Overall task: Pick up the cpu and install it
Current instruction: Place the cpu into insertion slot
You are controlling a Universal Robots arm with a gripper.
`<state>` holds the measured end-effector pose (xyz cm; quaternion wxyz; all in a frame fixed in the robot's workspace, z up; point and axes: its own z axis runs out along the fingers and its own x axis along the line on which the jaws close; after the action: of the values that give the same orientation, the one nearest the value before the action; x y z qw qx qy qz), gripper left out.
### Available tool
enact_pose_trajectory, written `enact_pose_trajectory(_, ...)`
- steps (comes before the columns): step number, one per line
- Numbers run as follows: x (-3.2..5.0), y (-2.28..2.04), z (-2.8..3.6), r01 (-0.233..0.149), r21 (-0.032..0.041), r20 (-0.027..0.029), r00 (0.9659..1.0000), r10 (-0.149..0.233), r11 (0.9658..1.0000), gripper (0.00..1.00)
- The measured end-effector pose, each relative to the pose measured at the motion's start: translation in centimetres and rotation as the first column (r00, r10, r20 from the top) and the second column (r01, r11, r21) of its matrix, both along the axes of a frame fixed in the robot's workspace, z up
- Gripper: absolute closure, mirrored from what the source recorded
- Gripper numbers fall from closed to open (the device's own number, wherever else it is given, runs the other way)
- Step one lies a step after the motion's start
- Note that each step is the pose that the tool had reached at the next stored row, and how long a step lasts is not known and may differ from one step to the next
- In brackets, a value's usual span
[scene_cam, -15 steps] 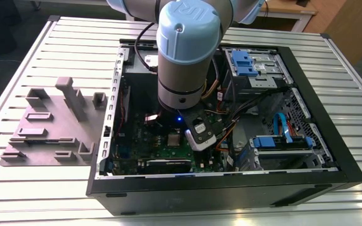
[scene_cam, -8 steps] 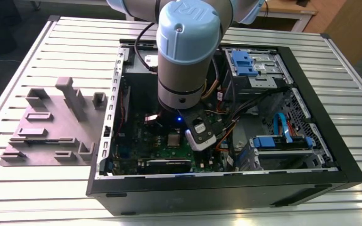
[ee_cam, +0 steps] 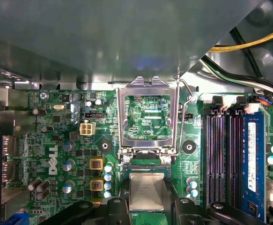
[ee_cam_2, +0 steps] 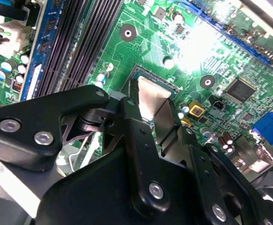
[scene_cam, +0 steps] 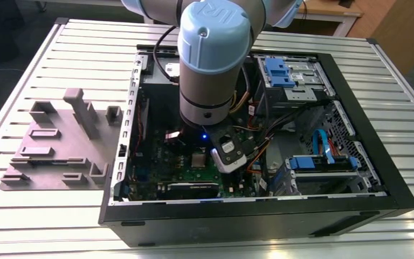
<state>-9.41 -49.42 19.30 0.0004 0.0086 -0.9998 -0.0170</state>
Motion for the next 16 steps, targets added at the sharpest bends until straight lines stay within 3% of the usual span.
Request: enact_pose_trajectory(16,0.00,-0.01,-0.25,0.000,0.0002,0.0003,1.0000,0.000,1.0000,0.62)
